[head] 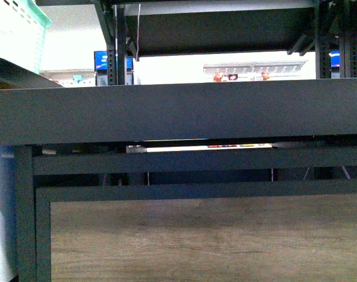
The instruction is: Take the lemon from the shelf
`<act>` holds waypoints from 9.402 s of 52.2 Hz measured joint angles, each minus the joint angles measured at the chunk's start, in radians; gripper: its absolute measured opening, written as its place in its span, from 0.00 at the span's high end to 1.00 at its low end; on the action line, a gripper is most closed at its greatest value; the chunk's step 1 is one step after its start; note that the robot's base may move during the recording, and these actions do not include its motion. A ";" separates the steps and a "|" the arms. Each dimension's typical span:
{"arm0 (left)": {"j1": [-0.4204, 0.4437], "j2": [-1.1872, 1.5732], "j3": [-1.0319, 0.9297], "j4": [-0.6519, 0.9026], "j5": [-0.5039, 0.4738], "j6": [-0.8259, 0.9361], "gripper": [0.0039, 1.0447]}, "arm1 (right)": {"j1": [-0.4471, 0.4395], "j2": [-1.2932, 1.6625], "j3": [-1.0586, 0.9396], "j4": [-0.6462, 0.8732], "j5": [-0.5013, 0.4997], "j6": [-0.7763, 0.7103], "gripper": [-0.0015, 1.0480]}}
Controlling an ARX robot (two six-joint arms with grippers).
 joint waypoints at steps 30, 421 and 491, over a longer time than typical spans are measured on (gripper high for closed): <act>0.000 0.000 0.000 0.000 0.001 0.000 0.07 | 0.000 0.000 0.000 0.000 0.000 0.000 0.07; -0.225 1.832 1.185 0.411 0.546 -0.823 0.90 | -0.079 0.555 0.130 0.251 0.107 -0.006 0.07; -0.227 1.833 1.185 0.411 0.546 -0.822 0.90 | 0.072 2.649 1.603 0.047 -0.028 -0.018 0.07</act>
